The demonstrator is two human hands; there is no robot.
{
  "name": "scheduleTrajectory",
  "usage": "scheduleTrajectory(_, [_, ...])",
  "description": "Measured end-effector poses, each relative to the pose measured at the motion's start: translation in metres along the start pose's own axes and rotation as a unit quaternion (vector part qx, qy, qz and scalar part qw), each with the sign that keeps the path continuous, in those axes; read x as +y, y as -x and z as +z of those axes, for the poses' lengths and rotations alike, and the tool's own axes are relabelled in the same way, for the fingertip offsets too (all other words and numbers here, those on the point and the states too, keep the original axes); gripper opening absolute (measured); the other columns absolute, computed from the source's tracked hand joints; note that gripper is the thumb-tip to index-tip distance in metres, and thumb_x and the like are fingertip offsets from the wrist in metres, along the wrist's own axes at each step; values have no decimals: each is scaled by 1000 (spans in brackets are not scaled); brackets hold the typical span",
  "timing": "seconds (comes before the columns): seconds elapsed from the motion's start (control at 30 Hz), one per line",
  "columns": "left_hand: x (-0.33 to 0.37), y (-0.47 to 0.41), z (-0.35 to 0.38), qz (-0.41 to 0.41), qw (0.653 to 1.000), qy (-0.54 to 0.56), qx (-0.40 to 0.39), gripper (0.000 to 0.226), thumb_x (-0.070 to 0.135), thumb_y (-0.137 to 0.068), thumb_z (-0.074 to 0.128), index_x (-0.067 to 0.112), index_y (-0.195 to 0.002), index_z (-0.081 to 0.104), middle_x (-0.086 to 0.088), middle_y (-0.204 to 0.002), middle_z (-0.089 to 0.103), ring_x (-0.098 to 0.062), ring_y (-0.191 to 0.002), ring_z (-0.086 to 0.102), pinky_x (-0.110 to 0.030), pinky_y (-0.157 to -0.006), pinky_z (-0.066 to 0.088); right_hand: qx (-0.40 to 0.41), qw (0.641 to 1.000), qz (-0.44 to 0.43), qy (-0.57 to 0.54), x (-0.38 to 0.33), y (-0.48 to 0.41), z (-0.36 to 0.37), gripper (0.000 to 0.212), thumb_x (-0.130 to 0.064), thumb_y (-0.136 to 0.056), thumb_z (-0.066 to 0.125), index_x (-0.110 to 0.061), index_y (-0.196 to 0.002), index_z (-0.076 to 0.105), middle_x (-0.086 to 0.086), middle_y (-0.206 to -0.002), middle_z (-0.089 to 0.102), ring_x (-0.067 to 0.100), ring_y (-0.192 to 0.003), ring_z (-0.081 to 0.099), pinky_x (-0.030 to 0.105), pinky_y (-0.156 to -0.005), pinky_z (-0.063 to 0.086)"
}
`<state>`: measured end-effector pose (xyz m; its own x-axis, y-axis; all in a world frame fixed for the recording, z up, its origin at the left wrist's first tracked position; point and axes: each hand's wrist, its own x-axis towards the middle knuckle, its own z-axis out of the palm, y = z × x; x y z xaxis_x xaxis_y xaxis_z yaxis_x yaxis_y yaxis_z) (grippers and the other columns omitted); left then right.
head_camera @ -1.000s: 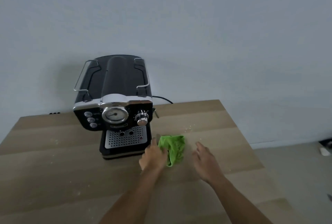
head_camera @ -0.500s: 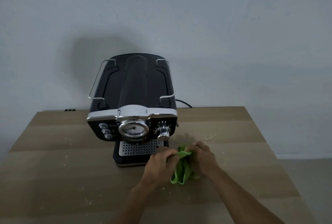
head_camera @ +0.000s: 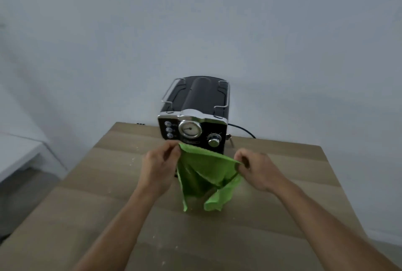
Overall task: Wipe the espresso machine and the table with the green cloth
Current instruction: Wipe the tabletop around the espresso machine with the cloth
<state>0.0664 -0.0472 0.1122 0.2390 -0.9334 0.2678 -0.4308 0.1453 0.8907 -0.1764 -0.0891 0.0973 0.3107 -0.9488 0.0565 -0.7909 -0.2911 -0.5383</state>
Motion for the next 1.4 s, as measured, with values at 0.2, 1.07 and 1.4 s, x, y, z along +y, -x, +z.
scheduleTrajectory(0.2, [28,3,-77,6,988,-8,153,27,16,-93,54,35,-78,66,5,-78,69,-11,-72,60,-35,-69,50,46,996,-81,15,-70,-16,-28,11,-15,-90,54,-16,-88,64,-3,-79,61,21,-78,56,30,-68,40])
scheduleTrajectory(1.07, [-116,24,-353,-78,967,239,-39,58,72,-51,75,18,-73,71,-2,-66,60,-16,-62,57,-29,-58,49,-217,956,-1,-196,-276,20,68,16,-32,-79,62,-19,-71,68,-6,-57,55,1,-53,43,12,-50,33])
scheduleTrajectory(1.4, [-210,-51,-317,-110,992,52,-39,47,52,-85,55,6,-83,66,-9,-75,65,-22,-70,59,-34,-65,45,-61,992,97,-50,-255,-46,133,10,-21,-89,65,-21,-79,68,-3,-70,64,10,-64,54,24,-61,42])
